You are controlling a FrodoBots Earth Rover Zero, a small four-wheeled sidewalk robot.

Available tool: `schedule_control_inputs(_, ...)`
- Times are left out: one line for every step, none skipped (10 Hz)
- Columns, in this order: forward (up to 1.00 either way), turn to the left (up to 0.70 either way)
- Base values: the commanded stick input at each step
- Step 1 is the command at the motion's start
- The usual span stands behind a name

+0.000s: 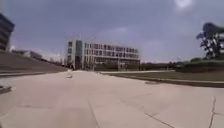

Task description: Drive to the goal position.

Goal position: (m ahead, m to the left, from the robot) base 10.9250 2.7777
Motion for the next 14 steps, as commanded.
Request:
schedule_control_inputs(0.70, 0.00)
schedule_control_inputs(0.70, 0.00)
schedule_control_inputs(0.70, 0.00)
schedule_control_inputs(0.70, 0.00)
schedule_control_inputs(0.70, -0.11)
schedule_control_inputs(0.70, -0.32)
schedule_control_inputs(0.70, -0.18)
schedule_control_inputs(0.70, 0.00)
schedule_control_inputs(0.70, 0.00)
schedule_control_inputs(0.70, 0.00)
schedule_control_inputs(0.70, 0.00)
schedule_control_inputs(0.70, 0.00)
schedule_control_inputs(0.70, 0.00)
schedule_control_inputs(0.70, 0.00)
